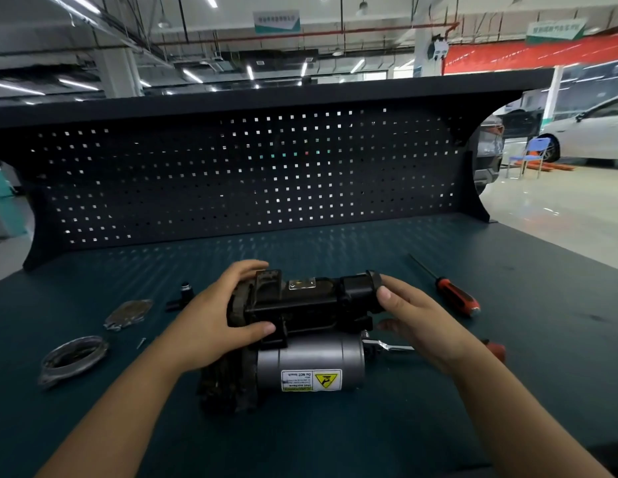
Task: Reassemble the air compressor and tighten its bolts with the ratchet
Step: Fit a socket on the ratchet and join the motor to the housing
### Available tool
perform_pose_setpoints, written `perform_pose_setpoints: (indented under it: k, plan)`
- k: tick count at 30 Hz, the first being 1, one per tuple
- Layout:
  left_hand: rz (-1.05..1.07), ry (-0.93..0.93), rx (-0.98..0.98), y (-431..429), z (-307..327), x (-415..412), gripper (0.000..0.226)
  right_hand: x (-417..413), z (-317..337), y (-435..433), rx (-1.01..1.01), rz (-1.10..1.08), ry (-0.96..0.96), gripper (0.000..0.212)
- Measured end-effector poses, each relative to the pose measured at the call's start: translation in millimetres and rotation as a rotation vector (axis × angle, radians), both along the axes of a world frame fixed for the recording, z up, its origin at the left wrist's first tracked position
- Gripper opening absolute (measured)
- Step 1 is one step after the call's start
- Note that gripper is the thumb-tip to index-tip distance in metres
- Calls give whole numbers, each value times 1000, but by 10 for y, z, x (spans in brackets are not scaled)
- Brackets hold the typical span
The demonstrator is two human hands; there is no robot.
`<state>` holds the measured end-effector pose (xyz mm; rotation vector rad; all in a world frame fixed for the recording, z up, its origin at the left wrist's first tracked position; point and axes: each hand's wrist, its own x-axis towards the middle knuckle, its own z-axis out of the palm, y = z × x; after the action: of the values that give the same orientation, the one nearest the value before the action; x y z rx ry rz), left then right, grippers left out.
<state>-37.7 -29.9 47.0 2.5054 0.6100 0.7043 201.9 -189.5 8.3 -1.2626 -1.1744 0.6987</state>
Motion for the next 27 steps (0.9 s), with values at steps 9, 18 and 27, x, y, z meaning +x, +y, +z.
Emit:
perform_pose_setpoints:
  k: [9, 18, 27]
  plan:
    - [-12, 55, -26, 41, 10, -25, 73, 48, -62, -46, 52, 71, -20, 69]
    - [-7, 14, -41, 60, -14, -22, 76, -13, -22, 11, 35, 59, -82, 64]
    - [29, 83, -41, 15, 16, -13, 96, -25, -32, 41, 128, 1, -52, 46]
